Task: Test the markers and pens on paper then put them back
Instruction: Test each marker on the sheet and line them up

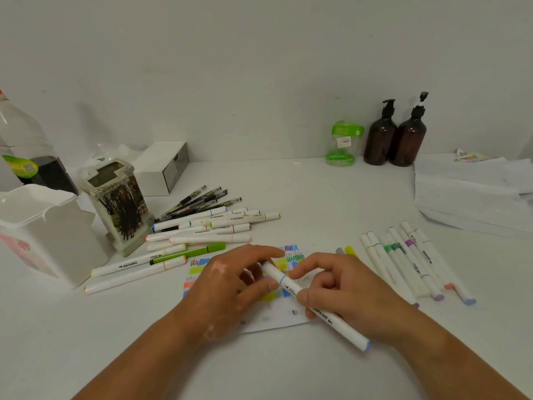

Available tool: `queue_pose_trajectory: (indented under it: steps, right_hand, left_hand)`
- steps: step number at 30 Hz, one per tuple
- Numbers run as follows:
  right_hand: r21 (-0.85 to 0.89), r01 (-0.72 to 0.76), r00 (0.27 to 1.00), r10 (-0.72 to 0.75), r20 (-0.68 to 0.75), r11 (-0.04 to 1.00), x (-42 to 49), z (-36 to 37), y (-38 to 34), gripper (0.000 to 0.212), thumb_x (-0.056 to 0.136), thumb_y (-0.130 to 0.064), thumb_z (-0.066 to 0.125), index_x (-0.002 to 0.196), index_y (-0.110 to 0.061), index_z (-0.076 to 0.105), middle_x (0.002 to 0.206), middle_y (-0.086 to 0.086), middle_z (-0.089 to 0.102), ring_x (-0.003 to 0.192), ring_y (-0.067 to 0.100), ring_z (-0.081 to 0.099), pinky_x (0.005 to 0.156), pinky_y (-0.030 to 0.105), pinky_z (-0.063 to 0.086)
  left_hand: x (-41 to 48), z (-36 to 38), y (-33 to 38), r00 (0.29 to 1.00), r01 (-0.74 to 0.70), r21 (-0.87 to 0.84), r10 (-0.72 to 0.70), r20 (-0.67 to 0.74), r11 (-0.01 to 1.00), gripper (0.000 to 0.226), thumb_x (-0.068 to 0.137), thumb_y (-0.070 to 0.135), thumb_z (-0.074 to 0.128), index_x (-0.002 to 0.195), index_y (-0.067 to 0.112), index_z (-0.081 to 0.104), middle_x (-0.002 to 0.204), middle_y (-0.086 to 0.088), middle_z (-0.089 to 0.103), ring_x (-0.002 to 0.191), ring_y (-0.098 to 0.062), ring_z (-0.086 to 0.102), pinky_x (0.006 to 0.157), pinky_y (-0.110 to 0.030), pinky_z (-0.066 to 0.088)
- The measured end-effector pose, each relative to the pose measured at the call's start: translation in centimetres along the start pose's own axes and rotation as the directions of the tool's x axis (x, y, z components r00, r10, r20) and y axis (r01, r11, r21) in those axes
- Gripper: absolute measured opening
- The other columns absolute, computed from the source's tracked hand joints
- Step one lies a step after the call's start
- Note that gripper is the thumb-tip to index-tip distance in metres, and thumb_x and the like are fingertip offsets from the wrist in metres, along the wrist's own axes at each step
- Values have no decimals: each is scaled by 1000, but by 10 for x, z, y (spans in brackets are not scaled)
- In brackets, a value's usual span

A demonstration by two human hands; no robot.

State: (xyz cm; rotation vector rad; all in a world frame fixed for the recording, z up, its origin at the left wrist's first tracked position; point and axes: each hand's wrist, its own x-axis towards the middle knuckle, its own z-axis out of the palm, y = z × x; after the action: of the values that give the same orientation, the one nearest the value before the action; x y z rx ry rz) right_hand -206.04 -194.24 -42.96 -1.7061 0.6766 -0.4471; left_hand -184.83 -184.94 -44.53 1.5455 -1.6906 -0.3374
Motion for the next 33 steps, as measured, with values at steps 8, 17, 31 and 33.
queue_pose_trajectory:
  steps: [8, 17, 31, 33]
  right_hand:
    - [-629, -283, 839, -132, -528, 724, 6, -26, 17, 12, 76, -36, 71, 86, -39, 64, 70, -15, 65, 61, 1, 59, 51, 16, 39]
    - [-715, -419, 783, -175, -597, 560, 12, -31, 31, 11, 78, -37, 67, 86, -30, 65, 70, -14, 61, 67, 7, 59, 53, 24, 45]
    - [-732, 150, 915, -373, -151, 665, 3, 9, 22, 6, 82, -36, 73, 87, -34, 69, 70, -18, 57, 67, 0, 55, 63, 10, 37]
    - [-721, 186, 938, -340, -73, 668, 3, 12, 22, 7, 83, -44, 67, 87, -38, 67, 74, -18, 60, 76, 0, 57, 63, 11, 39]
  left_hand:
    - [0, -4, -8, 991, 119, -38, -121, -61, 992, 5, 87, 30, 72, 90, 34, 72, 72, 14, 67, 61, -6, 63, 55, -8, 44]
    - [-2, -13, -11, 986, 151, 37, -147, -82, 988, 5, 86, 29, 74, 85, 33, 73, 73, 19, 68, 64, -4, 64, 53, -9, 45]
    - [-30, -81, -42, 954, 283, 513, -185, -235, 810, 16, 84, 28, 77, 100, 29, 75, 90, 14, 69, 74, -2, 62, 70, -11, 50]
    - [-46, -97, -49, 930, 356, 590, -214, -298, 725, 20, 84, 27, 78, 104, 26, 75, 99, 6, 71, 83, -9, 61, 78, -24, 55]
